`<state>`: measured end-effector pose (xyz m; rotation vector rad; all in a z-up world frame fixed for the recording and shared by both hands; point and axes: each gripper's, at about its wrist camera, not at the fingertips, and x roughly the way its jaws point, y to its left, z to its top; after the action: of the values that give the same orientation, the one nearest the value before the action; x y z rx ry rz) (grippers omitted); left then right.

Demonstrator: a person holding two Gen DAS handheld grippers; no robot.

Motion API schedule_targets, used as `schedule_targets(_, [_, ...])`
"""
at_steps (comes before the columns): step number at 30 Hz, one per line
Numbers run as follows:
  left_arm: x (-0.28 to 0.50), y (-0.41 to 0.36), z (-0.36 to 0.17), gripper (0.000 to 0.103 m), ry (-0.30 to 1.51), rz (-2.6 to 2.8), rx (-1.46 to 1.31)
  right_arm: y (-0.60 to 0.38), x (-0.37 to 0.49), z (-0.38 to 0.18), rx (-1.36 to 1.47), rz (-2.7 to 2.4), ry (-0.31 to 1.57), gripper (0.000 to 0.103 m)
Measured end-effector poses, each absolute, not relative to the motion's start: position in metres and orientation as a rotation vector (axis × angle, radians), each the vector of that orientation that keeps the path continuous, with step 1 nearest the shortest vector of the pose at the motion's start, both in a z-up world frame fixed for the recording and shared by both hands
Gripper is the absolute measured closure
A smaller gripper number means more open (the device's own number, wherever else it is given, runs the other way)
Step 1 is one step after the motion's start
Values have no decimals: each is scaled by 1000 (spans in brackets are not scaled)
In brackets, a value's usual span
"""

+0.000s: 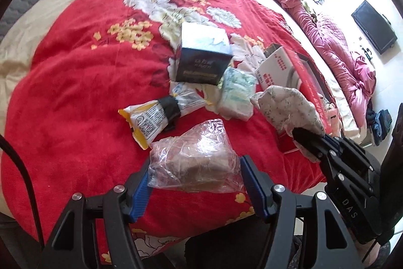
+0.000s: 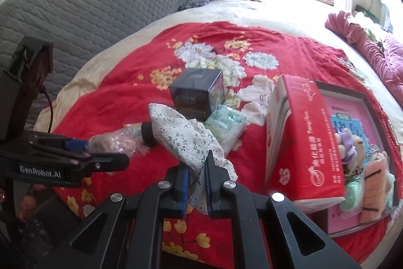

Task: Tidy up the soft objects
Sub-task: 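Carry the clear bag with the left tool while the right tool carries the scrunchie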

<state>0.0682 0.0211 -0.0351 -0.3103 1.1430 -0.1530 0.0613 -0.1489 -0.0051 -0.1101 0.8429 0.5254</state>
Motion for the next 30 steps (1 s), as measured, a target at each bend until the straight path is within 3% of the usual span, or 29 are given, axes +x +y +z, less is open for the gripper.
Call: schedule_targets(30, [67, -77, 22, 37, 1024, -209, -62, -238, 33, 68, 67, 369, 662, 93])
